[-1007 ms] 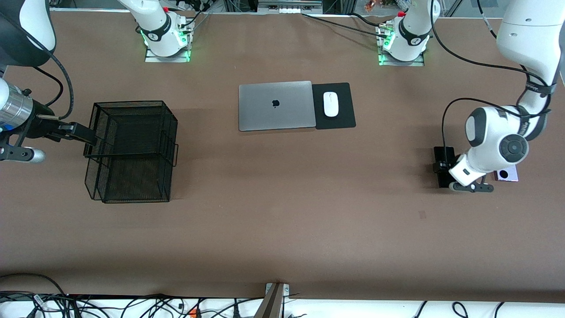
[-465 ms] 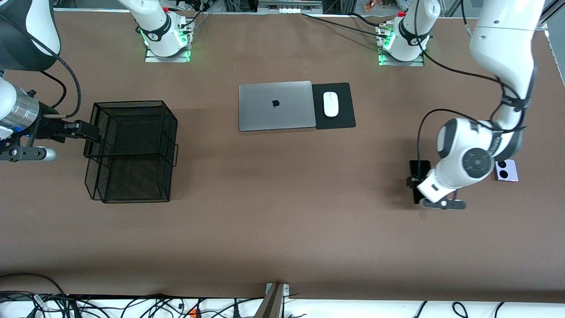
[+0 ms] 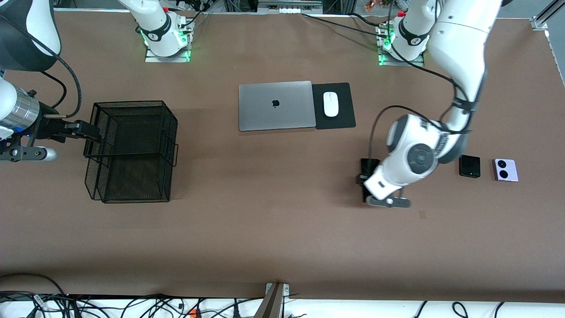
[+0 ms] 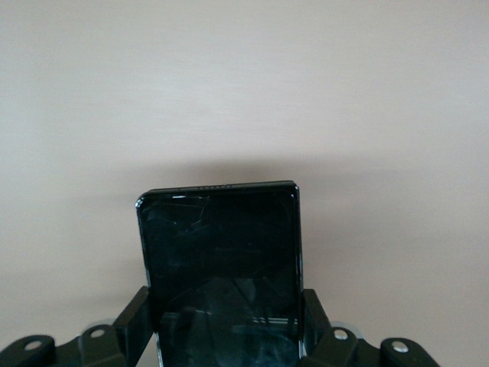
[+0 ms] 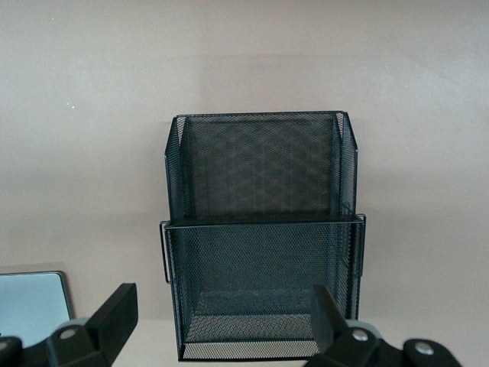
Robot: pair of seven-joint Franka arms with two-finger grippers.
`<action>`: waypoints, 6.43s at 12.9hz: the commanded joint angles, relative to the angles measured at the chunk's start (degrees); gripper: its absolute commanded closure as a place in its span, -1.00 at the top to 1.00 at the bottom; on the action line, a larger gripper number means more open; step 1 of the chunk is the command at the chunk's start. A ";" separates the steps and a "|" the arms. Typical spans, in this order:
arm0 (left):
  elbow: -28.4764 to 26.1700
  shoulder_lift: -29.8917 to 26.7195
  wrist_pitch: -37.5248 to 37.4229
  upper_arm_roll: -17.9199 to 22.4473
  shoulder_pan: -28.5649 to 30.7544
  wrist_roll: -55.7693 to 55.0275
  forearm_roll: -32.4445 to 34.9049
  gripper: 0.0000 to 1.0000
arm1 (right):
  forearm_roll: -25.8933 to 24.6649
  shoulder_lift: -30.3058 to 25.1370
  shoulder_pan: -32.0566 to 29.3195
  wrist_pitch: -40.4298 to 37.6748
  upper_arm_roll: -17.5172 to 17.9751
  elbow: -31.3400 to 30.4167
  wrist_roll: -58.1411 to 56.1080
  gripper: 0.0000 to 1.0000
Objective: Place phones with both arms
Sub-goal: 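Carry the black phone with the left gripper toward the laptop, then lower the black phone beside the laptop and open the left gripper, then reach the right gripper to the black phone while the left gripper withdraws, then grasp the black phone with the right gripper while the left gripper reaches the flip phone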
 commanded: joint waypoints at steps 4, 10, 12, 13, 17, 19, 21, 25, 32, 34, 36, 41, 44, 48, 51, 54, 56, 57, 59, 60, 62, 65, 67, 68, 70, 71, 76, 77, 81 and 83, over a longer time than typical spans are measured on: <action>12.41 8.74 -1.79 1.39 -15.53 -21.43 -0.61 -0.75 | 1.15 0.79 -0.77 -0.22 -0.35 -0.42 0.24 1.00; 31.21 20.77 -1.44 1.92 -22.66 -33.32 -0.70 -0.75 | 1.24 2.55 -1.73 -0.13 -0.44 -0.50 -0.55 1.00; 33.34 22.72 -0.21 1.92 -23.81 -33.24 -0.70 -0.75 | 1.24 2.99 -1.56 0.22 -0.44 -0.50 -0.55 1.00; 33.26 22.98 0.23 2.00 -25.03 -32.98 -0.70 -0.75 | 1.16 2.99 -1.56 0.22 -0.44 -0.50 -0.55 1.00; 33.43 25.88 3.04 1.92 -28.38 -29.46 -0.70 -0.75 | 1.16 2.99 -1.56 0.39 -0.44 -0.50 -0.03 1.00; 33.44 26.94 4.88 2.09 -28.47 -29.37 -0.78 -0.75 | 1.16 2.99 -1.73 0.48 -0.44 -0.42 0.06 1.00; 33.43 27.47 5.59 2.18 -28.12 -28.85 -0.78 -0.60 | 1.24 2.99 -1.73 0.48 -0.44 -0.42 0.06 1.00; 33.43 27.12 5.42 2.96 -28.03 -29.02 -0.78 1.00 | 1.16 2.99 -1.82 0.48 -0.44 -0.42 0.06 1.00; 33.44 20.80 -8.97 2.80 -25.58 -24.99 -1.05 1.00 | 1.16 2.90 -1.65 -0.13 -0.44 -0.07 -0.28 1.00; 33.43 17.73 -14.42 2.36 -23.38 -22.18 -1.40 1.00 | 0.98 2.55 -1.65 -0.31 -0.44 -0.07 -1.16 1.00; 33.26 14.65 -18.82 2.27 -20.40 -17.71 -1.31 1.00 | 1.33 2.29 -1.65 -0.31 -0.27 0.02 -0.91 1.00; 29.23 9.12 -26.92 2.44 -13.11 -6.28 -1.05 1.00 | 1.16 3.16 6.24 0.48 2.28 1.77 0.06 1.00; 20.02 1.57 -27.28 2.71 -6.43 3.64 -0.17 1.00 | 1.33 9.11 14.67 2.58 2.37 6.85 8.64 1.00; 11.65 -5.39 -27.19 2.88 2.27 15.78 6.67 1.00 | 1.85 19.49 24.00 10.64 2.37 13.12 15.62 1.00; 8.92 -6.72 -26.40 2.88 7.46 23.25 12.73 1.00 | 3.27 24.24 28.67 13.75 2.28 12.86 20.87 1.00; 4.72 -8.73 -21.50 2.88 12.38 30.37 13.89 1.00 | 3.27 28.20 31.83 19.62 2.28 11.72 23.26 1.00; -0.20 -11.28 -16.49 2.88 15.20 33.28 13.89 1.00 | 2.66 30.23 32.71 24.45 2.28 9.79 23.09 1.00; -2.66 -12.16 -14.03 2.88 16.78 34.08 13.98 1.00 | 2.48 30.67 32.72 26.82 2.28 8.04 22.39 1.00; -8.37 -13.83 -7.54 2.88 19.41 36.53 14.59 1.00 | 2.39 30.76 33.24 32.45 2.20 3.65 22.30 1.00; -11.62 -14.80 -3.50 2.88 20.65 37.16 14.60 1.00 | 2.39 30.76 33.51 34.21 2.19 2.06 22.30 1.00; -15.68 -15.77 1.10 2.88 22.41 38.39 14.60 1.00 | 2.39 30.76 33.69 35.72 2.19 -0.67 22.30 1.00; -22.35 -17.96 7.68 2.79 24.08 39.27 14.60 1.00 | 2.56 30.76 34.39 35.90 2.19 -2.87 23.09 1.00; -26.14 -19.55 11.47 2.79 25.57 41.10 14.60 1.00 | 2.65 30.76 34.74 36.42 2.19 -3.67 23.18 1.00; -26.94 -19.73 12.27 2.79 26.97 42.25 14.60 1.00 | 2.74 30.76 35.00 37.04 2.19 -4.02 23.18 1.00; -29.13 -20.17 15.34 2.71 30.05 43.05 14.60 1.00 | 2.83 30.76 35.18 38.53 2.19 -4.81 23.18 1.00; -29.23 -20.08 15.52 2.53 31.89 42.27 14.34 1.00 | 2.83 30.76 35.35 38.97 2.19 -5.07 23.87 1.00; -29.41 -18.42 16.93 2.44 37.01 39.19 13.37 1.00 | 2.74 31.64 35.71 40.74 2.11 -5.51 24.41 1.00; -30.28 -17.72 18.41 2.44 37.09 37.97 13.11 1.00 | 2.65 31.73 35.71 40.82 2.02 -5.60 24.41 1.00; -31.69 -14.20 22.81 2.36 37.01 34.00 11.78 1.00 | 2.74 32.52 35.97 43.19 2.02 -5.96 24.58 1.00; -31.43 -12.88 23.70 2.44 37.09 34.00 11.78 1.00 | 2.65 32.87 36.15 43.81 2.02 -6.04 24.76 1.00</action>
